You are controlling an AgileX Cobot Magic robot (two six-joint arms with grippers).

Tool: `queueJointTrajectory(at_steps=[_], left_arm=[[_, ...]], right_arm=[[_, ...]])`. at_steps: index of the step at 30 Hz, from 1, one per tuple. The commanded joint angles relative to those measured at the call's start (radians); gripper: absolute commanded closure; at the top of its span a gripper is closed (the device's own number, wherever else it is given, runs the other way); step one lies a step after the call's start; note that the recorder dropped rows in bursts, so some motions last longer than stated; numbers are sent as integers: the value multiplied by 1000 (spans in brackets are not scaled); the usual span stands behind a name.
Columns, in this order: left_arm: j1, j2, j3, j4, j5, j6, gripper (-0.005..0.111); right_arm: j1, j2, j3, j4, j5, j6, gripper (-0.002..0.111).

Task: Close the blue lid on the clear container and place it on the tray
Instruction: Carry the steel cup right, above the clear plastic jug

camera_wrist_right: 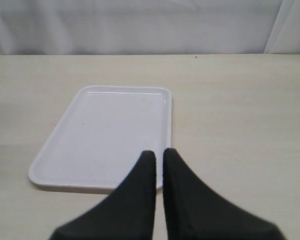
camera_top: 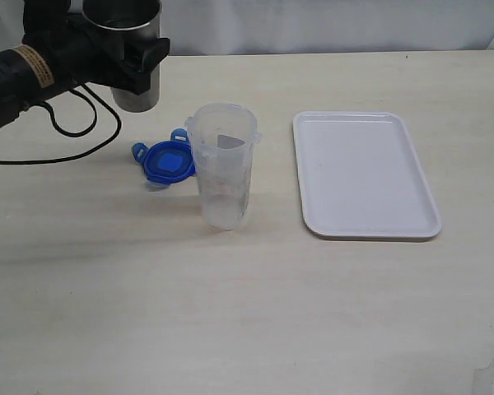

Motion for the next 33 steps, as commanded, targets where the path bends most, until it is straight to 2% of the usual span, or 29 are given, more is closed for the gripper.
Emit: queueJointTrajectory(at_steps=[1,10,18,29,33], left_arm=[[-36,-17,-38,-16,-61,-15,107],[-78,-17,-37,-12,-66,-15,107],[-83,-17,-37,106,-105,-13,107],[-87,-17,-37,112,-171,-15,107],[-118,-17,-37,62,-163,0,107]], right_arm=[[-6,-4,2,-8,0,0,103],[-6,-4,2,-8,0,0,103],[-6,-4,2,-8,0,0,103],[-6,-4,2,-8,0,0,103],[-6,-4,2,-8,0,0,103]])
